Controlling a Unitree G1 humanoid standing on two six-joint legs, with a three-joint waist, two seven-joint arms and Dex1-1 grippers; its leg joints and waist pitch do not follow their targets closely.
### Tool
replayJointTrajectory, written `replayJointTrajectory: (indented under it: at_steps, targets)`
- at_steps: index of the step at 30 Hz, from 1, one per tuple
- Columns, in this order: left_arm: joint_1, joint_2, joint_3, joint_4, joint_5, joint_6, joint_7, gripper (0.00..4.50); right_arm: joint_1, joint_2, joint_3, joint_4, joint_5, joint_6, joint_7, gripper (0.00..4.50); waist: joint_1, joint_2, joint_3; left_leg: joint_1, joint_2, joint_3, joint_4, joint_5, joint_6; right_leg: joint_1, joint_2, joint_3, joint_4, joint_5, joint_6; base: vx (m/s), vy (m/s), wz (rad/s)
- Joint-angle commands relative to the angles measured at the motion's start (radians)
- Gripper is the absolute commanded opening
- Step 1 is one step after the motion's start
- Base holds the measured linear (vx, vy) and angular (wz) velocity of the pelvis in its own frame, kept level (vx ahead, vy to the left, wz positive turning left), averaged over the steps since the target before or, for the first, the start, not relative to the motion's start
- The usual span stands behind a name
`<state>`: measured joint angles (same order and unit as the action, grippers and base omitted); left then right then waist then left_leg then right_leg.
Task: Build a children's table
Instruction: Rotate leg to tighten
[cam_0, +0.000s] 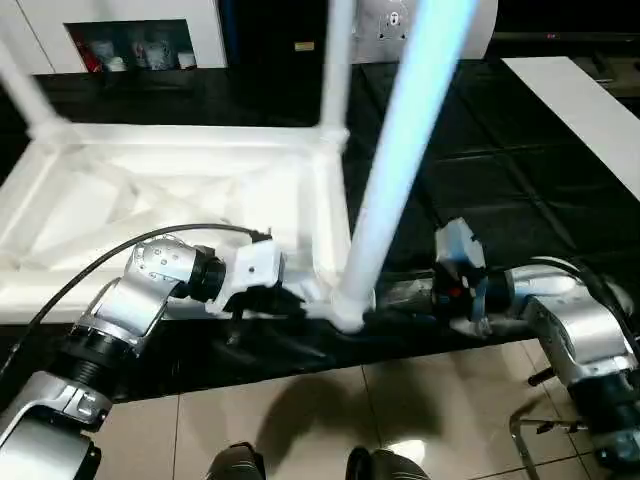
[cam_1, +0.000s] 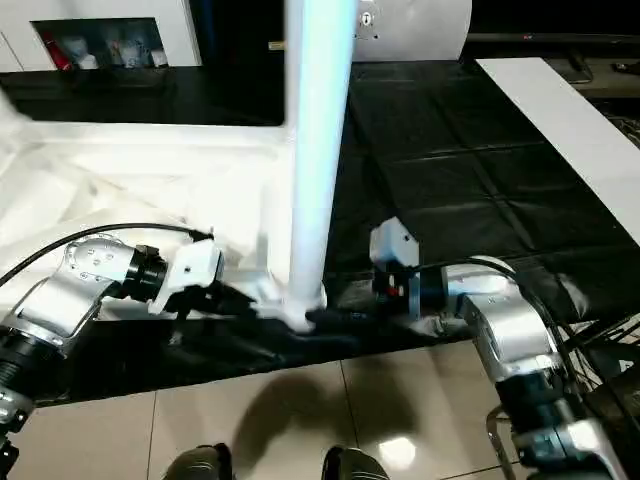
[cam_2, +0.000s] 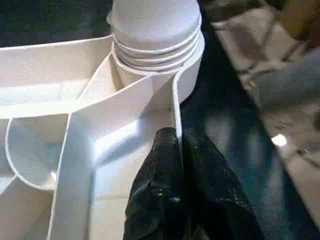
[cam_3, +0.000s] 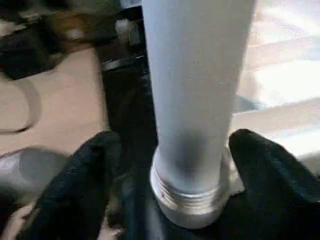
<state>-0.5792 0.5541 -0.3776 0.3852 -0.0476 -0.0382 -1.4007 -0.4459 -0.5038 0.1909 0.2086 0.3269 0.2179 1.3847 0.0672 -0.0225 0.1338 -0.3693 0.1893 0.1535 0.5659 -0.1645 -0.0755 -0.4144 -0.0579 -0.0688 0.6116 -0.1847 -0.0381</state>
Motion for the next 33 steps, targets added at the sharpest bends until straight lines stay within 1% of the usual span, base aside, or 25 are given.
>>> replayJointTrajectory:
  at_steps: [1,3,4,5,6,7,8,9,11,12,13,16,18,19,22,23,25,26,28,29,30,31,32,33]
  targets:
    - [-0.005,-0.007,-0.085,-0.002,0.017,-0.045,-0.101,0.0,-0.023,-0.008,0.022,0.013,0.02,0.012,0.067,3.39,-0.001,-0.004,-0.068,0.008,0.04,0.006,-0.052,-0.14,0.111,0.06,-0.081,0.057,-0.072,-0.17,-0.232,0.0,0.0,0.0]
    - [-0.01,-0.014,-0.093,-0.004,0.016,-0.053,-0.121,0.0,-0.035,-0.008,0.035,0.021,0.025,0.023,0.095,3.37,0.005,-0.003,-0.07,0.008,0.042,0.007,-0.051,-0.131,0.109,0.061,-0.082,0.058,-0.071,-0.167,-0.233,0.0,0.0,0.0]
    - [-0.011,-0.016,-0.094,-0.004,0.016,-0.054,-0.123,0.0,-0.037,-0.009,0.039,0.022,0.026,0.024,0.1,3.29,0.01,-0.01,-0.07,0.007,0.043,0.007,-0.052,-0.116,0.112,0.061,-0.082,0.058,-0.066,-0.154,-0.232,0.0,0.0,0.0]
    - [-0.017,-0.024,-0.101,-0.002,0.016,-0.062,-0.133,0.0,-0.043,-0.012,0.056,0.029,0.026,0.022,0.129,3.12,0.014,-0.008,-0.072,0.009,0.043,0.008,-0.051,-0.106,0.113,0.059,-0.081,0.057,-0.065,-0.141,-0.236,0.0,0.0,0.0]
    - [-0.017,-0.024,-0.101,-0.002,0.016,-0.062,-0.133,0.0,-0.043,-0.012,0.056,0.029,0.026,0.022,0.129,3.12,0.015,-0.008,-0.073,0.009,0.043,0.008,-0.051,-0.105,0.114,0.059,-0.081,0.056,-0.064,-0.133,-0.239,0.0,0.0,0.0]
    - [-0.022,-0.03,-0.105,0.002,0.019,-0.069,-0.136,0.0,-0.047,-0.012,0.068,0.036,0.023,0.016,0.15,2.98,0.016,-0.008,-0.072,0.009,0.044,0.008,-0.051,-0.105,0.116,0.059,-0.081,0.056,-0.064,-0.123,-0.243,0.0,0.0,0.0]
    - [-0.022,-0.03,-0.105,0.002,0.019,-0.069,-0.136,0.0,-0.047,-0.012,0.068,0.036,0.023,0.016,0.15,2.9,0.016,-0.008,-0.073,0.008,0.044,0.008,-0.05,-0.105,0.116,0.059,-0.081,0.056,-0.062,-0.119,-0.244,0.0,0.0,0.0]
    - [-0.025,-0.033,-0.105,0.007,0.02,-0.074,-0.138,0.0,-0.05,-0.01,0.07,0.043,0.02,0.011,0.158,2.83,0.016,-0.011,-0.073,0.006,0.043,0.008,-0.051,-0.111,0.113,0.061,-0.082,0.056,-0.063,-0.121,-0.243,0.0,0.0,0.0]
    - [-0.03,-0.038,-0.104,0.015,0.023,-0.08,-0.138,0.0,-0.055,-0.006,0.074,0.054,0.017,0.003,0.171,2.65,0.016,-0.013,-0.073,0.007,0.042,0.008,-0.052,-0.119,0.108,0.062,-0.082,0.056,-0.066,-0.146,-0.235,0.0,0.0,0.0]
    - [-0.033,-0.04,-0.104,0.022,0.025,-0.086,-0.138,0.0,-0.057,-0.004,0.077,0.057,0.017,0.002,0.178,2.65,0.016,-0.013,-0.072,0.006,0.041,0.008,-0.051,-0.121,0.107,0.061,-0.082,0.056,-0.067,-0.156,-0.232,0.0,0.0,0.0]
    - [-0.034,-0.041,-0.104,0.025,0.027,-0.089,-0.137,0.0,-0.058,-0.003,0.078,0.057,0.017,0.003,0.18,2.45,0.017,-0.012,-0.072,0.007,0.041,0.008,-0.052,-0.126,0.104,0.06,-0.083,0.056,-0.07,-0.171,-0.228,0.0,0.0,0.0]
    - [-0.036,-0.041,-0.101,0.035,0.031,-0.096,-0.14,0.0,-0.058,-0.002,0.081,0.057,0.021,0.009,0.188,2.21,0.017,-0.012,-0.073,0.008,0.042,0.007,-0.053,-0.127,0.096,0.06,-0.082,0.056,-0.069,-0.179,-0.223,0.0,0.0,0.0]
    - [-0.038,-0.04,-0.101,0.04,0.032,-0.099,-0.141,0.0,-0.058,-0.003,0.084,0.059,0.023,0.01,0.193,2.15,0.018,-0.012,-0.074,0.008,0.042,0.008,-0.052,-0.123,0.098,0.06,-0.082,0.057,-0.068,-0.169,-0.225,0.0,0.0,0.0]
    - [-0.04,-0.037,-0.098,0.049,0.035,-0.102,-0.14,0.0,-0.058,-0.002,0.088,0.057,0.028,0.02,0.197,2.11,0.019,-0.009,-0.075,0.007,0.042,0.008,-0.052,-0.117,0.1,0.061,-0.081,0.056,-0.067,-0.156,-0.228,0.0,0.0,0.0]
    - [-0.042,-0.036,-0.096,0.052,0.036,-0.101,-0.139,0.0,-0.057,0.0,0.087,0.055,0.033,0.031,0.196,2.08,0.019,-0.011,-0.075,0.007,0.042,0.008,-0.051,-0.117,0.099,0.062,-0.082,0.056,-0.066,-0.15,-0.229,0.0,0.0,0.0]
    - [-0.042,-0.038,-0.082,0.06,0.029,-0.08,-0.129,0.0,-0.051,0.004,0.079,0.04,0.05,0.07,0.181,2.07,0.02,-0.007,-0.074,0.007,0.041,0.008,-0.051,-0.119,0.098,0.061,-0.081,0.056,-0.066,-0.152,-0.231,0.0,0.0,0.0]
    - [-0.042,-0.043,-0.064,0.063,0.018,-0.056,-0.111,0.0,-0.046,0.012,0.065,0.031,0.06,0.099,0.149,2.06,0.019,-0.01,-0.073,0.007,0.041,0.008,-0.052,-0.126,0.096,0.061,-0.08,0.056,-0.068,-0.161,-0.23,0.0,0.0,0.0]
    - [-0.042,-0.043,-0.064,0.063,0.018,-0.056,-0.111,0.0,-0.046,0.012,0.065,0.031,0.06,0.099,0.149,2.06,0.02,-0.007,-0.073,0.008,0.041,0.008,-0.053,-0.129,0.093,0.06,-0.081,0.056,-0.068,-0.168,-0.229,0.0,0.0,0.0]
    - [-0.041,-0.046,-0.03,0.061,0.005,-0.004,-0.066,0.0,-0.04,0.039,0.03,0.027,0.066,0.134,0.055,2.06,0.019,-0.009,-0.07,0.007,0.04,0.008,-0.054,-0.139,0.08,0.06,-0.081,0.057,-0.073,-0.202,-0.218,0.0,0.0,0.0]
    - [-0.042,-0.049,-0.005,0.062,0.014,0.047,0.0,0.0,-0.03,0.069,0.01,0.029,0.039,0.12,-0.043,2.06,0.018,-0.008,-0.068,0.007,0.039,0.008,-0.055,-0.157,0.07,0.059,-0.083,0.057,-0.078,-0.245,-0.208,0.0,0.0,0.0]
    - [-0.042,-0.049,-0.005,0.062,0.014,0.047,0.0,0.0,-0.03,0.069,0.01,0.029,0.039,0.12,-0.043,2.06,0.015,-0.008,-0.068,0.006,0.039,0.008,-0.055,-0.163,0.061,0.057,-0.084,0.057,-0.078,-0.264,-0.202,0.0,0.0,0.0]
    - [-0.043,-0.051,0.005,0.063,0.02,0.071,0.032,0.0,-0.025,0.082,0.003,0.031,0.024,0.107,-0.086,2.06,0.015,-0.008,-0.066,0.01,0.036,0.006,-0.057,-0.176,0.049,0.057,-0.083,0.056,-0.086,-0.32,-0.184,0.0,0.0,0.0]
    - [-0.044,-0.058,0.02,0.066,0.02,0.1,0.067,0.0,-0.02,0.104,-0.007,0.036,0.0,0.091,-0.152,2.06,0.009,-0.01,-0.066,0.004,0.036,0.004,-0.06,-0.171,0.038,0.057,-0.084,0.056,-0.083,-0.336,-0.172,0.0,0.0,0.0]
    - [-0.043,-0.068,0.035,0.058,0.017,0.142,0.104,0.0,-0.018,0.132,-0.021,0.044,-0.019,0.084,-0.225,2.06,0.004,-0.009,-0.066,0.003,0.035,0.004,-0.061,-0.174,0.028,0.056,-0.084,0.056,-0.085,-0.349,-0.164,0.0,0.0,0.0]
